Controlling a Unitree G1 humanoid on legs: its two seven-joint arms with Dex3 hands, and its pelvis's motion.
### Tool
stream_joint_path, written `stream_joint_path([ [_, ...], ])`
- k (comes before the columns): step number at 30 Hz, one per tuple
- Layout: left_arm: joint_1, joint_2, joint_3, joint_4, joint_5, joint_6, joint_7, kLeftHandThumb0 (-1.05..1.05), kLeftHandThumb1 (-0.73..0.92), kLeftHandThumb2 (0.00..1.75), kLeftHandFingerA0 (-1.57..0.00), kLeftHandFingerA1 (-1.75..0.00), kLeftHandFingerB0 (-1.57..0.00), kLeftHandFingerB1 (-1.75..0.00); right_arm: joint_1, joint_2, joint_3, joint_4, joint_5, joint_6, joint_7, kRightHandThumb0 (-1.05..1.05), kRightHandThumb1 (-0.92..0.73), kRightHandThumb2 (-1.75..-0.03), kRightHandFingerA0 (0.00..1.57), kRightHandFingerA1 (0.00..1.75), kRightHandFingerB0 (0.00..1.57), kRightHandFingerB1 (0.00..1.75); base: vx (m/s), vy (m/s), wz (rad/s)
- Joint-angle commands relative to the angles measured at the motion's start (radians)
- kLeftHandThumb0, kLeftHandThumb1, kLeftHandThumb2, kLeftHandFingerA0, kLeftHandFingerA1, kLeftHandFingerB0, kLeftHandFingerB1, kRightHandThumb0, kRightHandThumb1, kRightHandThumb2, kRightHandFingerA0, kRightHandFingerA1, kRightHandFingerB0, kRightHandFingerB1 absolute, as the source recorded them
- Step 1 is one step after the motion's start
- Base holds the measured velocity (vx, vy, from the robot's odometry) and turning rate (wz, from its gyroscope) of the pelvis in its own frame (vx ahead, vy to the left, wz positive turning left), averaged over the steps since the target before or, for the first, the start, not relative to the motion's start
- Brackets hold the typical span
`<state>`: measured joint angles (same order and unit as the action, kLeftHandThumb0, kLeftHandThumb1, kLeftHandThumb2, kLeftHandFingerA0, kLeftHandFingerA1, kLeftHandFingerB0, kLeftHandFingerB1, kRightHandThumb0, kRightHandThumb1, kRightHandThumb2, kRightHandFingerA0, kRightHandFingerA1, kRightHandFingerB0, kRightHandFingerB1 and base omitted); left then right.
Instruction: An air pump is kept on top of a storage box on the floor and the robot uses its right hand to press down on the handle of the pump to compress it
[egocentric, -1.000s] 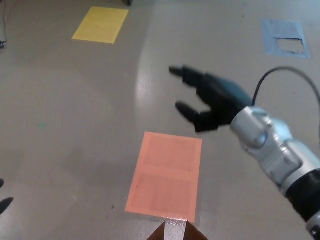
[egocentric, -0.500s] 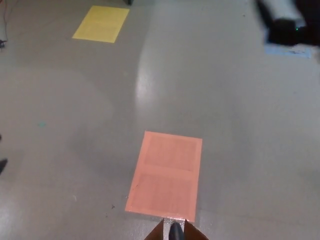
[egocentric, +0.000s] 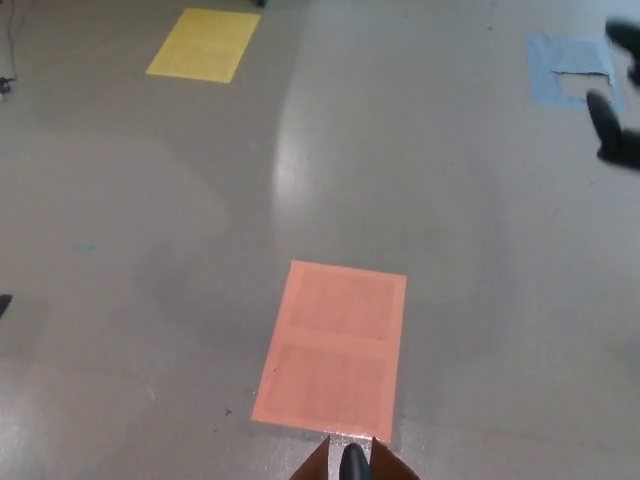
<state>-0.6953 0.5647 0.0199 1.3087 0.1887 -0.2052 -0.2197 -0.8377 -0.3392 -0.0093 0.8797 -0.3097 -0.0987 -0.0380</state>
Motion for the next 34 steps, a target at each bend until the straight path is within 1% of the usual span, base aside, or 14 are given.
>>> stream_joint_path([
  [1,0.153,0.029,0.013,0.022,-0.008,0.008,0.004,-0.58,0.74,0.63,-0.24,-0.30,-0.26,-0.30,0.195,0.070,-0.030,0.404,0.036,0.115,-0.078,-0.33,-0.60,-1.13,0.00,0.49,0.00,0.47,0.00,0.000,0.00],
  [2,0.174,0.026,0.020,0.022,-0.015,0.003,0.001,-0.58,0.74,0.63,-0.24,-0.30,-0.26,-0.30,0.224,0.073,-0.037,0.420,0.045,0.131,-0.057,-0.33,-0.60,-1.13,0.00,0.49,0.00,0.47,0.00,0.000,0.00],
  [3,0.194,0.025,0.015,0.022,-0.011,-0.003,0.003,-0.59,0.75,0.63,-0.26,-0.31,-0.25,-0.29,0.251,0.072,-0.034,0.428,0.044,0.135,-0.041,-0.75,-0.78,-1.04,0.00,0.39,0.12,0.38,0.00,0.000,0.00],
  [7,0.260,0.019,-0.004,0.019,0.006,-0.017,0.008,-0.58,0.75,0.63,-0.27,-0.31,-0.26,-0.29,0.337,0.069,-0.022,0.451,0.037,0.132,-0.004,-0.73,-0.81,-1.08,0.07,0.29,0.06,0.28,0.00,0.000,0.00],
  [8,0.271,0.017,-0.009,0.019,0.011,-0.017,0.009,-0.58,0.75,0.63,-0.27,-0.32,-0.25,-0.29,0.352,0.070,-0.019,0.454,0.035,0.124,-0.001,-0.64,-0.92,-0.75,0.10,0.27,0.09,0.25,0.00,0.000,0.00],
  [9,0.279,0.015,-0.013,0.018,0.014,-0.018,0.010,-0.58,0.75,0.63,-0.27,-0.32,-0.25,-0.29,0.362,0.070,-0.015,0.456,0.032,0.113,-0.001,-0.64,-0.92,-0.75,0.10,0.27,0.09,0.25,0.00,0.000,0.00],
  [10,0.284,0.015,-0.020,0.016,0.020,-0.021,0.009,-0.59,0.76,0.63,-0.27,-0.31,-0.26,-0.29,0.365,0.072,-0.024,0.456,0.042,0.103,0.005,-0.67,-0.74,-1.06,0.04,0.37,0.04,0.35,0.00,0.000,0.00],
  [14,0.308,0.009,-0.045,0.010,0.037,-0.027,0.012,-0.60,0.76,0.63,-0.27,-0.31,-0.26,-0.29,0.392,0.075,-0.049,0.457,0.066,0.076,0.023,-0.68,-0.74,-1.07,0.04,0.36,0.04,0.33,0.00,0.000,0.00],
  [16,0.320,0.005,-0.045,0.008,0.030,-0.022,0.014,-0.61,0.74,0.63,-0.29,-0.32,-0.27,-0.30,0.414,0.072,-0.050,0.460,0.064,0.071,0.029,-0.77,-0.79,-1.04,0.01,0.39,0.07,0.35,0.00,0.000,0.00],
  [17,0.323,0.005,-0.046,0.008,0.030,-0.020,0.016,-0.60,0.75,0.63,-0.29,-0.32,-0.27,-0.30,0.420,0.070,-0.044,0.461,0.058,0.073,0.033,-0.67,-0.76,-1.06,0.05,0.42,0.04,0.35,0.00,0.000,0.00],
  [25,0.334,0.003,-0.052,0.009,0.036,-0.020,0.024,-0.60,0.76,0.63,-0.26,-0.32,-0.25,-0.30,0.438,0.064,-0.016,0.466,0.046,0.081,0.052,-0.67,-0.77,-1.09,0.02,0.36,0.06,0.34,0.00,0.000,0.00],
  [26,0.329,0.005,-0.053,0.008,0.037,-0.019,0.023,-0.60,0.76,0.63,-0.27,-0.32,-0.25,-0.30,0.433,0.065,-0.014,0.466,0.046,0.084,0.054,-0.74,-0.81,-1.08,0.07,0.30,0.07,0.28,0.00,0.000,0.00],
  [28,0.322,0.006,-0.052,0.008,0.036,-0.016,0.023,-0.59,0.75,0.63,-0.29,-0.32,-0.26,-0.30,0.427,0.066,-0.015,0.466,0.049,0.085,0.054,-0.67,-0.76,-1.07,0.02,0.38,0.07,0.37,0.00,0.000,0.00],
  [34,0.330,0.000,-0.046,0.011,0.031,-0.017,0.026,-0.59,0.75,0.63,-0.27,-0.32,-0.26,-0.30,0.437,0.064,0.000,0.467,0.039,0.076,0.058,-0.66,-0.79,-1.11,0.03,0.34,0.02,0.30,0.00,0.000,0.00],
])
